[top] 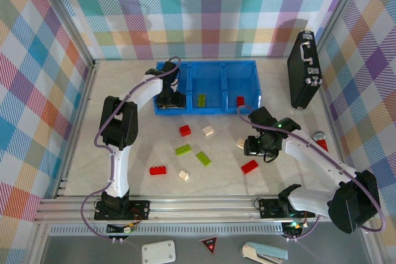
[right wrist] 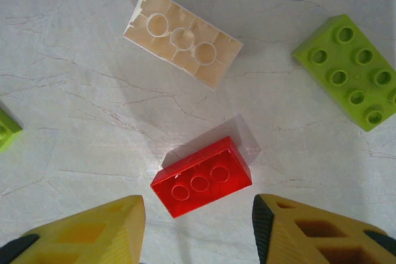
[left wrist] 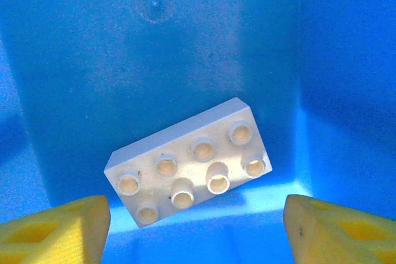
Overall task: Sort the legos into containers by color
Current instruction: Place the lego in the container, then pick up the lego from the center of the table.
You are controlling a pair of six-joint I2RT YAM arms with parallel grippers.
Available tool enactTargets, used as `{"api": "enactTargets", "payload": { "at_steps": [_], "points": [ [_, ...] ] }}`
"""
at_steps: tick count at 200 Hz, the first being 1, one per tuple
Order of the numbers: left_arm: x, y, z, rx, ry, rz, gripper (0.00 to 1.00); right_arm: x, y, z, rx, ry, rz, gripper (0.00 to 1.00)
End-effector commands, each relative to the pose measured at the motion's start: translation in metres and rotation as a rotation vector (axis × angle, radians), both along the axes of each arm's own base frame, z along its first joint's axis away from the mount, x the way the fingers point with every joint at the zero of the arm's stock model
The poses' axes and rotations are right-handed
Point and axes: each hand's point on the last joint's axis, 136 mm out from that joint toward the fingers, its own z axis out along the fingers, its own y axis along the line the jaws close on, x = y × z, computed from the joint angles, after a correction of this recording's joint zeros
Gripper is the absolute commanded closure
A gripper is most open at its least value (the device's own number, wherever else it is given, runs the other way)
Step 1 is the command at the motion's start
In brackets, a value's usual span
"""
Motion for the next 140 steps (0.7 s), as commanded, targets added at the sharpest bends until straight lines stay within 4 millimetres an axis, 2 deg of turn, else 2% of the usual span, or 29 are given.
{"api": "enactTargets", "payload": {
  "at_steps": [1, 42, 79, 140],
  "points": [
    [-0.002, 0.0, 0.035, -0.037, -0.037, 0.013, 0.27, 0.002, 0.001, 0.007, 0.002, -0.02, -0.009, 0.49],
    [-0.015, 0.007, 0.069, -0.044, -0.094, 0.011, 0.27, 0.006, -0.001, 0.006, -0.012, -0.033, -0.02, 0.49],
    [-0.037, 0.014, 0.099, -0.063, -0.141, 0.007, 0.27, 0.011, 0.0, 0.001, -0.014, -0.033, -0.048, 0.49],
    [-0.081, 0.044, 0.126, -0.047, -0.168, -0.002, 0.26, 0.022, -0.006, -0.006, -0.046, -0.043, -0.177, 0.41]
  ]
}}
